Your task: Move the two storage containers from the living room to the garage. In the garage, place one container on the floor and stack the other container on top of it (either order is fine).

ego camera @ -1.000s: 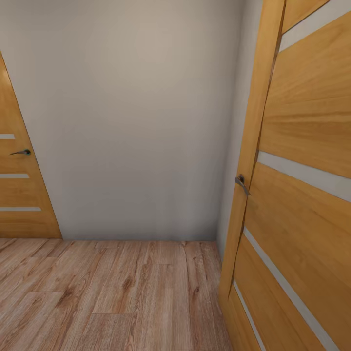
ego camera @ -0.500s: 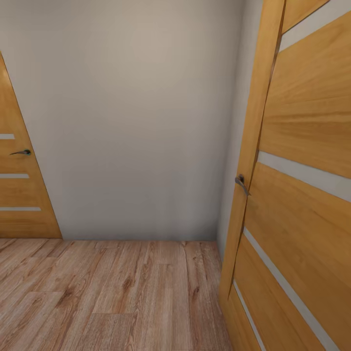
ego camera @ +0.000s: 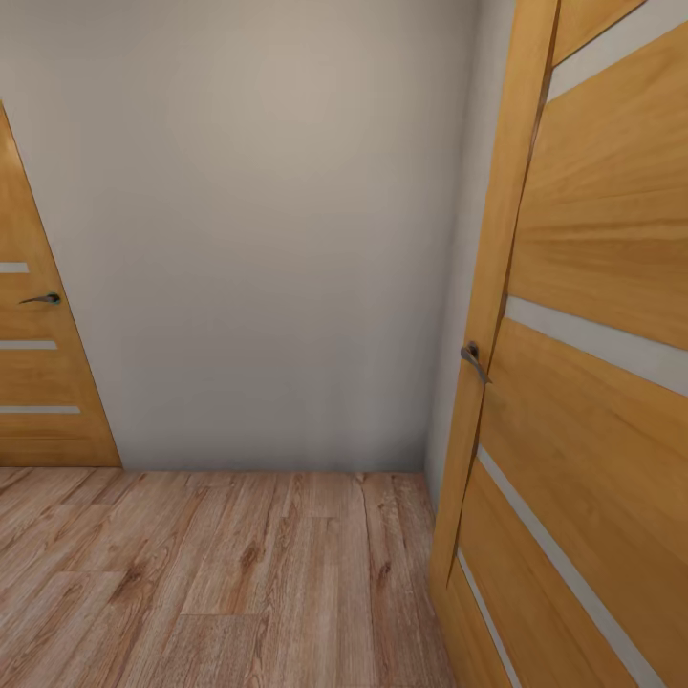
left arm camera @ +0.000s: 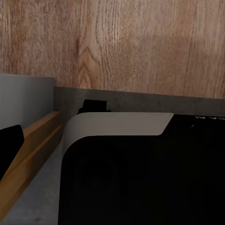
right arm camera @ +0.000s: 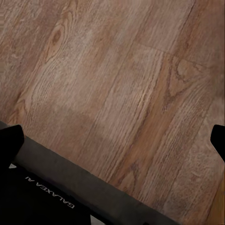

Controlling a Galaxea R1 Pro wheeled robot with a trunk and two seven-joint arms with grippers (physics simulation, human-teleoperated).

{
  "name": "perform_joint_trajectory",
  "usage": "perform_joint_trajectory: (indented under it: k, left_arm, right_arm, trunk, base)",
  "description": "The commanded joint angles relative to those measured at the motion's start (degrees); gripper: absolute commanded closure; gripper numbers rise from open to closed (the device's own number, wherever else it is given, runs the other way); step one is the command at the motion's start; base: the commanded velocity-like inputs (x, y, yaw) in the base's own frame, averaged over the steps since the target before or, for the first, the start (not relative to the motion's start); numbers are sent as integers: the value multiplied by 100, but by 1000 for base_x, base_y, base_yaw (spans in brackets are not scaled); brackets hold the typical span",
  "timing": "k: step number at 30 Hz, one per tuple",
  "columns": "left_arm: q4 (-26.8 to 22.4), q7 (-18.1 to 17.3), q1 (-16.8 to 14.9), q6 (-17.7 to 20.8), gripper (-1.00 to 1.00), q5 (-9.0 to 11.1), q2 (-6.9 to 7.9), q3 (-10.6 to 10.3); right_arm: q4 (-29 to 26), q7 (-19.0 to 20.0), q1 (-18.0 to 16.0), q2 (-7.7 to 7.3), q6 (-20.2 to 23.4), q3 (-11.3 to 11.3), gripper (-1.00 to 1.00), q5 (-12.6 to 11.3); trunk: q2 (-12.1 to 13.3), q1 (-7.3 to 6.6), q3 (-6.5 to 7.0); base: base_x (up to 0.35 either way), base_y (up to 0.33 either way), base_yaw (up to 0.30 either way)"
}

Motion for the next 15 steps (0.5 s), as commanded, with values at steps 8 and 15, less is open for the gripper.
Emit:
perform_joint_trajectory:
  k: [8, 15]
  left_arm:
    - [-13, 14, 4, 3, -100, 33, -3, 1]
    - [-13, 16, 4, 3, -100, 30, -2, -2]
  right_arm:
    - [-416, -539, -7, 9, 100, 11, -100, 83]
    - [-1789, -746, -7, 129, 1348, 14, -100, 92]
  trunk:
    - [-3, 0, -5]
    - [-3, 0, -5]
  base:
    - [0, 0, 0]
    - [0, 0, 0]
